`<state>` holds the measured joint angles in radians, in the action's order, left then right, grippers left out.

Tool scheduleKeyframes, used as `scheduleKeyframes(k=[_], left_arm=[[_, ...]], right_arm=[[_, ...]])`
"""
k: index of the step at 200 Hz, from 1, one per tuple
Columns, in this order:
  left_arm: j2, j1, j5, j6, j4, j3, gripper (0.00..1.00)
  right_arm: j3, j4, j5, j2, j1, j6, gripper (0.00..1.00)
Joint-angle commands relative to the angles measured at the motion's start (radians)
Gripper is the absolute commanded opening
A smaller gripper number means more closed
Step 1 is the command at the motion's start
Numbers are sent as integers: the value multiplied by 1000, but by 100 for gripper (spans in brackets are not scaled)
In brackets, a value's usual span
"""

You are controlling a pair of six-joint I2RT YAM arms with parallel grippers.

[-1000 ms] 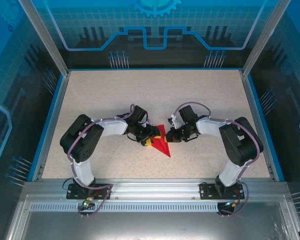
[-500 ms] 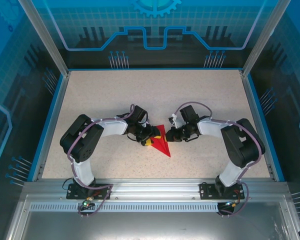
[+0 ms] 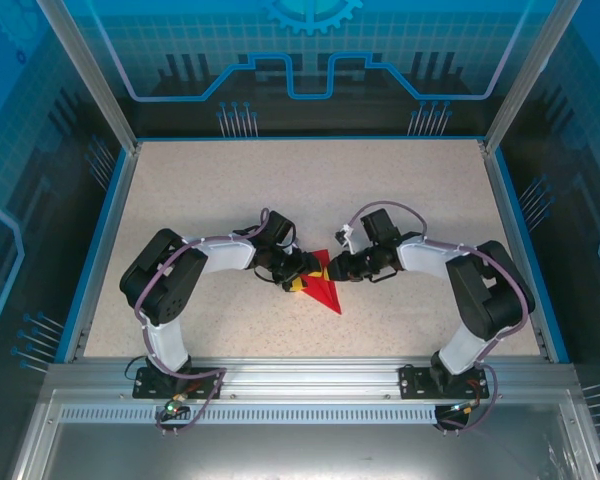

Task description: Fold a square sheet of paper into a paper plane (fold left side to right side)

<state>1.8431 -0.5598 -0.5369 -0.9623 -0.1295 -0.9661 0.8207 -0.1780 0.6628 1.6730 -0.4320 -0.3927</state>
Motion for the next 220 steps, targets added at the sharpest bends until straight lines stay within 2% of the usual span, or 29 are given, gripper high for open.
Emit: scheduleKeyframes(k=[1, 24, 49, 67, 80, 102, 119, 220], left_arm=[[51, -16, 44, 27, -12, 15, 55], [50, -16, 43, 28, -14, 15, 55], [50, -15, 44, 29, -15, 15, 55], [50, -17, 42, 31, -16, 14, 55], [50, -16, 43, 31, -17, 14, 55], [50, -16, 44, 30, -18, 13, 55], [53, -15, 44, 32, -18, 12, 55], [58, -16, 44, 34, -20, 9, 54]], right_arm=[[10, -3, 14, 27, -11, 10, 24], [10, -1, 14, 32, -11, 10, 18], [15, -10, 9, 35, -12, 15, 6], [18, -14, 9, 39, -11, 16, 4], [20, -11, 14, 39, -11, 15, 5], [13, 6, 24, 27, -12, 9, 15], [9, 8, 18, 15, -11, 11, 18], [24, 16, 35, 42, -37, 11, 22]])
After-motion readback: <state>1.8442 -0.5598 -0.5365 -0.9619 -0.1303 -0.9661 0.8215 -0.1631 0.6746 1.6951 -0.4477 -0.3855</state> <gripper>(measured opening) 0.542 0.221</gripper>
